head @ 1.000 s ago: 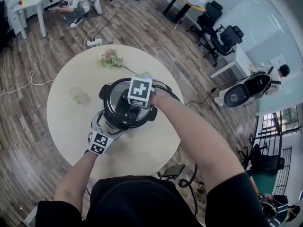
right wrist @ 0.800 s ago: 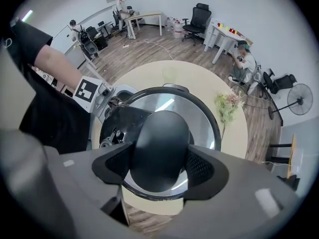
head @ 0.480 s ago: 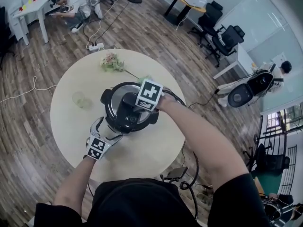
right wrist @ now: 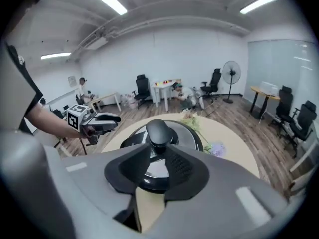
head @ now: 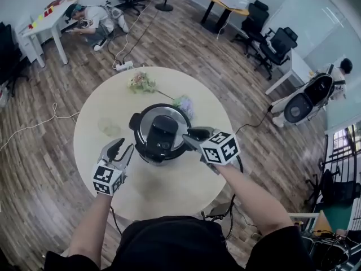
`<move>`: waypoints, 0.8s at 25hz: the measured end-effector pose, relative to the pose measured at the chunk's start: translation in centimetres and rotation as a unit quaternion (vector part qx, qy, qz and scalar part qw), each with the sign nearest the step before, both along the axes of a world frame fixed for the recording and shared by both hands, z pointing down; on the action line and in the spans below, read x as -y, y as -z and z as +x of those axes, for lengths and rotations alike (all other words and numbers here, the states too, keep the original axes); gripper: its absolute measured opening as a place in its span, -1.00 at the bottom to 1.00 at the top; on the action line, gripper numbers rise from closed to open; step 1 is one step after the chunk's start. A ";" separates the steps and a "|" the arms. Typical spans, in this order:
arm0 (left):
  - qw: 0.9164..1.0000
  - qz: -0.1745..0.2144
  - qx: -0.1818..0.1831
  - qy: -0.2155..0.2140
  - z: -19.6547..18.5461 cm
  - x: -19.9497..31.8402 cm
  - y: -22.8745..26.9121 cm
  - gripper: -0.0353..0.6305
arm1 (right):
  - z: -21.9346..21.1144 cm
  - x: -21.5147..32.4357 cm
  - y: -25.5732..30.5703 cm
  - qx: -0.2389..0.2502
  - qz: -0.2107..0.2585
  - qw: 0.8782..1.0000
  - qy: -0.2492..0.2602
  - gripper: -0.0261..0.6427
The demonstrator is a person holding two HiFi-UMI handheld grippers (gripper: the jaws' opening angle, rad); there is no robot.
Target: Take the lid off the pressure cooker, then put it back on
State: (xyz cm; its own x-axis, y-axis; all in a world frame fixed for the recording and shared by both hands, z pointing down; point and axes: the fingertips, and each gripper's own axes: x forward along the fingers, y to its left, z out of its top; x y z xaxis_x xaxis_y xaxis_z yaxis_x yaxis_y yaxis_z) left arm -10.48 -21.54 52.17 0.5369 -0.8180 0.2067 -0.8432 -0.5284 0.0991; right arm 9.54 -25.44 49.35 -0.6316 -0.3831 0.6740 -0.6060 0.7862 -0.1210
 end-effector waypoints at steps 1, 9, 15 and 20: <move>1.000 0.014 0.002 0.009 0.0 0.4 1.3 -0.53 | 0.2 -0.4 0.4 0.017 0.024 0.999 -0.022 -0.69; 0.994 0.108 0.006 0.032 2.4 1.9 9.6 -0.89 | 2.4 -1.8 6.3 0.123 0.261 0.946 -0.151 -0.85; 0.991 0.129 0.002 0.035 3.1 1.4 12.0 -0.89 | 5.0 -2.4 8.0 0.164 0.313 0.914 -0.201 -0.87; 0.989 0.139 0.004 0.055 3.0 1.4 12.4 -0.89 | 6.6 -2.3 8.1 0.165 0.320 0.907 -0.218 -0.89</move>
